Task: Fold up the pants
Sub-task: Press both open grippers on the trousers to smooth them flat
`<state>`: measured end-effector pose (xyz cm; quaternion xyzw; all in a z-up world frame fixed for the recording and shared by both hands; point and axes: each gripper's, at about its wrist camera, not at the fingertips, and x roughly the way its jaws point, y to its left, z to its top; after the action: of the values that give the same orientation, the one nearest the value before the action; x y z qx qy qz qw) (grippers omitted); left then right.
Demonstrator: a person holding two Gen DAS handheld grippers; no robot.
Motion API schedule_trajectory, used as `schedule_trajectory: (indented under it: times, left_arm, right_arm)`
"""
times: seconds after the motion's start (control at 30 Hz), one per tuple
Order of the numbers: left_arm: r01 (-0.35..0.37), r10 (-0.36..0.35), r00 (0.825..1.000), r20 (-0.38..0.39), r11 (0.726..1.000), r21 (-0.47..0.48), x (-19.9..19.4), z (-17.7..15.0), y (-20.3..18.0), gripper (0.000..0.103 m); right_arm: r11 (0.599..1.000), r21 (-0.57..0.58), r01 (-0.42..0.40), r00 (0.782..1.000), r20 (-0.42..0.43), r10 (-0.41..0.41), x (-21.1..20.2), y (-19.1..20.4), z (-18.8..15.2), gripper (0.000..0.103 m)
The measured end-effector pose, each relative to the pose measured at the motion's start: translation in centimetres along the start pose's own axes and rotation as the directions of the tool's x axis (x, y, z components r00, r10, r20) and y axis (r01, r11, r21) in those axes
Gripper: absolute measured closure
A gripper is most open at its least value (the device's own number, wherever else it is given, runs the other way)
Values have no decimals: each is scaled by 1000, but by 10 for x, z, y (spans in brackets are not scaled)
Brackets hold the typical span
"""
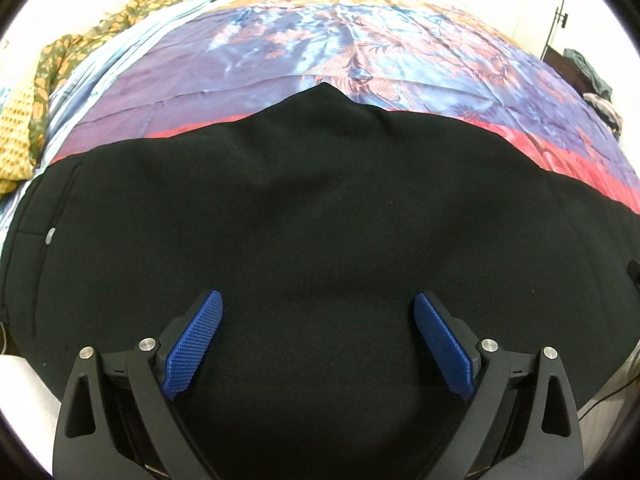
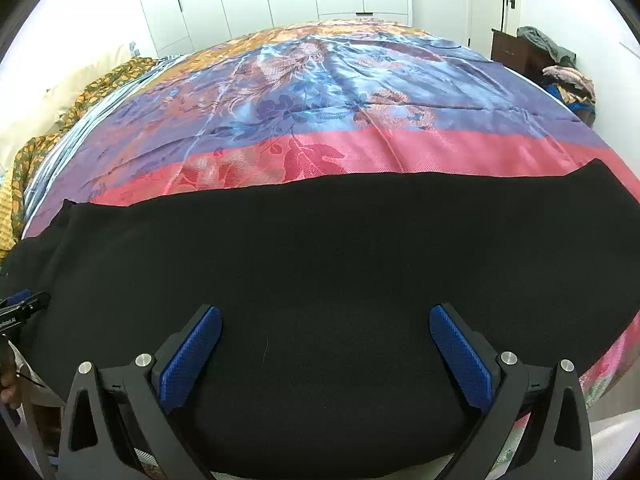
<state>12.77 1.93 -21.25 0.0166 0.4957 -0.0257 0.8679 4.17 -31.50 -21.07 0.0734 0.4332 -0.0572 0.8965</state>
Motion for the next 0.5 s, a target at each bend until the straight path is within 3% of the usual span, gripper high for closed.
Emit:
schedule_trajectory:
  times: [0.5]
  left_arm:
    - [-5, 5, 1000, 2, 1000, 7, 1, 0, 0, 5]
  right_arm:
    - [1000, 0, 13, 1000, 13, -13, -1, 1, -2, 0]
